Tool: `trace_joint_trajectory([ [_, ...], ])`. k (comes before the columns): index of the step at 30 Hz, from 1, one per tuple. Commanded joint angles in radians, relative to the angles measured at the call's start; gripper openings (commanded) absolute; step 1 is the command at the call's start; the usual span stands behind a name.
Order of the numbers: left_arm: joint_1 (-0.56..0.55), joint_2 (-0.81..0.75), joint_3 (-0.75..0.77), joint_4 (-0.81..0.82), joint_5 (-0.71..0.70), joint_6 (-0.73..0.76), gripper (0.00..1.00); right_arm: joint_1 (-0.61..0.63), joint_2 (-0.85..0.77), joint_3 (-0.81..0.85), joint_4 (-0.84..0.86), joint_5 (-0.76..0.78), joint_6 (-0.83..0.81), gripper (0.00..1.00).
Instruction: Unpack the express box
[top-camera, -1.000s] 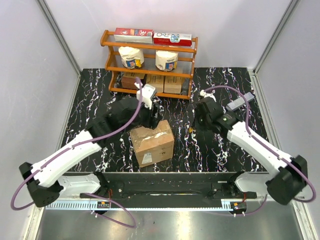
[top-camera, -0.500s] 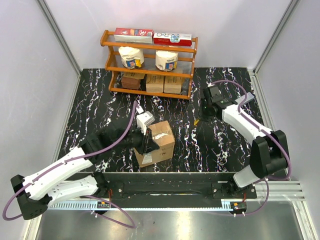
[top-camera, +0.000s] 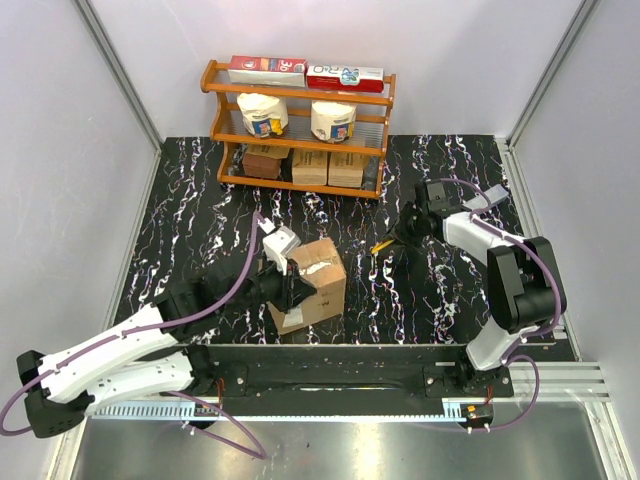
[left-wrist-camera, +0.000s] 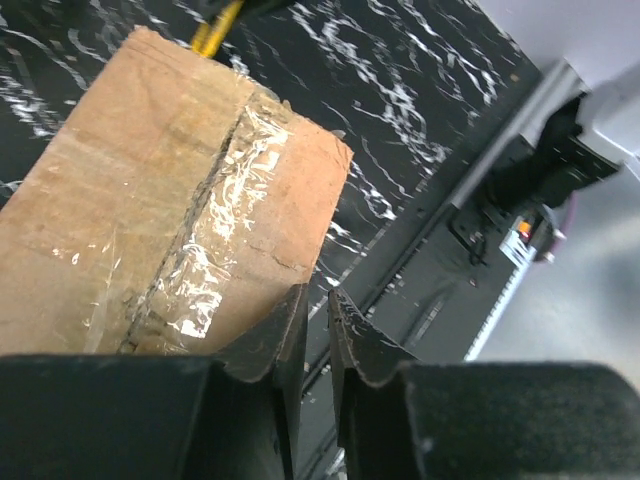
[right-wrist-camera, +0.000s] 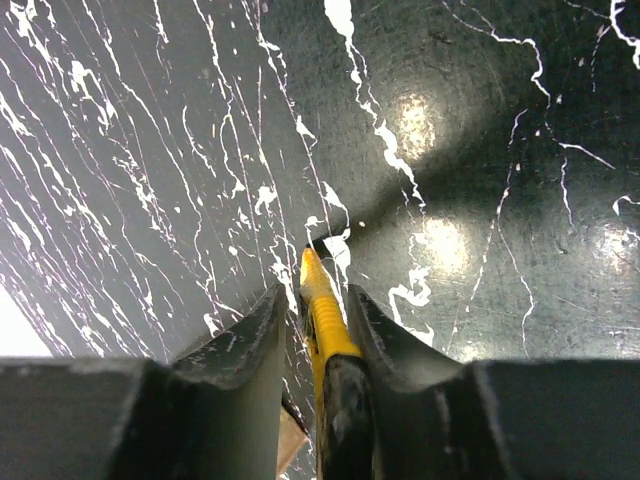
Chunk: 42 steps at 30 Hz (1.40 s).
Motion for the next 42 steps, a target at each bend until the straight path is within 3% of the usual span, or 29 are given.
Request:
trace_joint_trajectory([
  [1,0.000,-0.018,-0.031,-0.114,-0.269,0.016,0.21,-0.013,-0.022,-0.007,0.055,0.026,0.055,0.40],
  [4,0.000,-0.017,-0.013,-0.122,-0.283,0.036,0.23,-0.016,-0.040,-0.007,0.040,0.063,0.063,0.47],
  [7,0.000,-0.006,0.015,-0.138,-0.271,0.050,0.26,-0.017,-0.066,0.017,-0.029,0.135,0.060,0.60],
  [8,0.000,-0.003,0.023,-0.143,-0.266,0.054,0.29,-0.017,-0.082,0.034,-0.075,0.158,0.058,0.67],
  [11,0.000,-0.006,0.066,-0.154,-0.259,0.067,0.36,-0.017,-0.131,0.062,-0.164,0.244,0.058,0.75],
  [12,0.000,-0.007,0.089,-0.155,-0.257,0.071,0.44,-0.017,-0.148,0.065,-0.186,0.310,0.066,0.80],
  [16,0.000,-0.027,0.144,-0.163,-0.257,0.079,0.66,-0.017,-0.238,0.064,-0.220,0.344,0.075,0.84],
  [18,0.000,-0.032,0.170,-0.162,-0.254,0.088,0.72,-0.017,-0.281,0.067,-0.229,0.330,0.077,0.87],
  [21,0.000,-0.041,0.193,-0.166,-0.237,0.093,0.73,-0.014,-0.313,0.082,-0.209,0.251,0.058,0.89],
  [24,0.000,-0.058,0.190,-0.166,-0.204,0.091,0.61,-0.005,-0.304,0.099,-0.110,0.106,0.023,0.80],
  [25,0.000,-0.070,0.184,-0.166,-0.185,0.090,0.50,0.009,-0.295,0.105,-0.050,0.074,0.017,0.73],
  [27,0.000,-0.082,0.155,-0.165,-0.149,0.087,0.39,0.029,-0.243,0.135,0.019,-0.028,0.006,0.67],
  [28,0.000,-0.083,0.146,-0.165,-0.106,0.087,0.23,0.061,-0.193,0.175,0.059,-0.053,0.006,0.65],
  [32,0.000,-0.073,0.084,-0.214,-0.065,0.036,0.00,0.173,-0.041,0.313,0.113,-0.144,-0.026,0.50],
  [35,-0.001,-0.107,-0.005,-0.220,-0.044,-0.001,0.00,0.243,0.077,0.421,0.138,-0.182,-0.061,0.44],
  [36,-0.001,-0.118,-0.035,-0.220,-0.049,-0.015,0.00,0.253,0.105,0.444,0.141,-0.196,-0.061,0.36],
  [38,-0.001,-0.122,-0.066,-0.221,-0.105,-0.057,0.00,0.274,0.185,0.499,0.187,-0.239,-0.061,0.32],
  [42,-0.001,-0.122,-0.129,-0.247,-0.347,-0.211,0.00,0.299,0.298,0.600,0.178,-0.300,-0.098,0.32],
])
